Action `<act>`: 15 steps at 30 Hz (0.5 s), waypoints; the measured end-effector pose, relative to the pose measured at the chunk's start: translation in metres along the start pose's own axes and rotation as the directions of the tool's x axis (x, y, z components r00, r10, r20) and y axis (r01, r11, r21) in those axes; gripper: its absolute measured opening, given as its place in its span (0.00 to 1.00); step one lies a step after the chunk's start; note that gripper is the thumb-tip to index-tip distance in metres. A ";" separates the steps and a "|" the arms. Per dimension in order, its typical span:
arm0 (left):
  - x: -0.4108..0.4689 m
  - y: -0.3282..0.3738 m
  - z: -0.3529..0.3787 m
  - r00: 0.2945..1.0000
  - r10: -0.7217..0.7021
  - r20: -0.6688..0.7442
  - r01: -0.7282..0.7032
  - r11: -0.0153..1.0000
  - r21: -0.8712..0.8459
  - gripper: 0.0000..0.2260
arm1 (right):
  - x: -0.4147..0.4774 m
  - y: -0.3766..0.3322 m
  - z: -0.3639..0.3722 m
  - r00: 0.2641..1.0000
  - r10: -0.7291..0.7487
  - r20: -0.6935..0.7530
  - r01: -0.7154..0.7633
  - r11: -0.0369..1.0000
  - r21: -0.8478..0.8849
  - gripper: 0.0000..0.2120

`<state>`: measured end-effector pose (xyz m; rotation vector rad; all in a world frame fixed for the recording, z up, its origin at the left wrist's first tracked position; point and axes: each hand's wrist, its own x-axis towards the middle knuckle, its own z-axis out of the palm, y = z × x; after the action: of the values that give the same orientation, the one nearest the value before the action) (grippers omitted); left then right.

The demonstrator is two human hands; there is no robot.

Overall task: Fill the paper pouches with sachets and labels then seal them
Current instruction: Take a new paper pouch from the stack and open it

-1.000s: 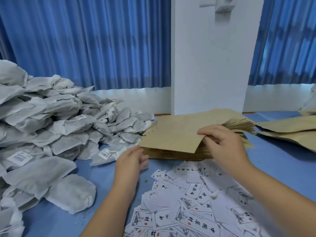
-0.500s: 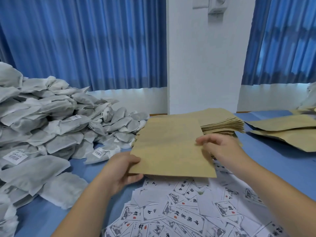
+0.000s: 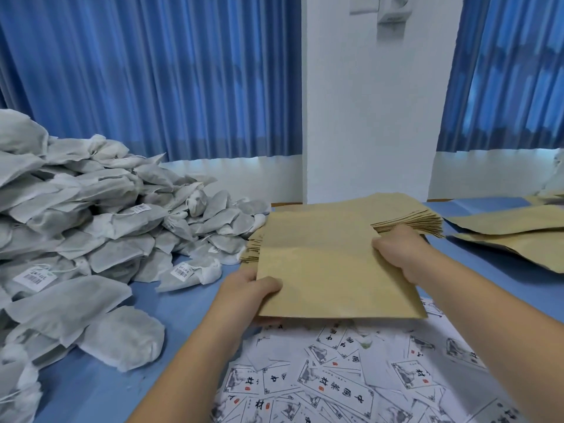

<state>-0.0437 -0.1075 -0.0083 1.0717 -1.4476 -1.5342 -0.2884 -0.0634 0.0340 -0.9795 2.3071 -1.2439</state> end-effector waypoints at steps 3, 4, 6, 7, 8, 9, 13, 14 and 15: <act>0.000 0.005 0.001 0.990 -0.065 0.128 0.110 0.920 -0.377 0.09 | 0.004 -0.010 -0.002 0.970 -0.241 0.000 0.241 0.970 -0.032 0.05; 0.001 0.007 -0.001 0.988 -0.053 0.146 0.117 0.873 -0.474 0.10 | 0.004 -0.012 -0.003 0.945 -0.326 0.034 0.326 0.945 -0.020 0.05; 0.003 0.008 -0.009 0.992 -0.040 0.116 0.103 0.785 -0.610 0.11 | 0.003 -0.013 -0.007 0.886 -0.445 0.132 0.453 0.891 -0.037 0.03; 0.005 0.008 -0.014 0.996 -0.043 0.073 0.080 0.761 -0.644 0.11 | 0.003 -0.013 -0.009 0.860 -0.477 0.181 0.493 0.868 -0.054 0.02; 0.007 0.007 -0.019 0.999 -0.048 0.024 0.052 0.750 -0.659 0.11 | 0.005 -0.012 -0.010 0.840 -0.496 0.219 0.522 0.850 -0.075 0.03; 0.008 0.006 -0.024 0.999 -0.049 -0.021 0.023 0.750 -0.661 0.10 | 0.007 -0.010 -0.012 0.824 -0.511 0.246 0.547 0.829 -0.111 0.05; 0.014 0.003 -0.041 0.999 -0.036 -0.036 0.009 0.823 -0.567 0.11 | 0.020 -0.003 -0.017 0.778 -0.562 0.281 0.627 0.662 -0.411 0.11; 0.014 0.003 -0.043 0.999 -0.041 -0.032 0.020 0.868 -0.496 0.10 | 0.022 -0.002 -0.017 0.766 -0.582 0.272 0.634 0.614 -0.471 0.13; 0.014 0.002 -0.042 0.999 -0.043 -0.023 0.029 0.909 -0.415 0.09 | 0.024 -0.002 -0.018 0.750 -0.604 0.269 0.643 0.570 -0.512 0.15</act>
<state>-0.0094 -0.1364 -0.0076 0.8618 -1.0162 -1.7429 -0.3152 -0.0701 0.0462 -2.1777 2.4022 -0.6351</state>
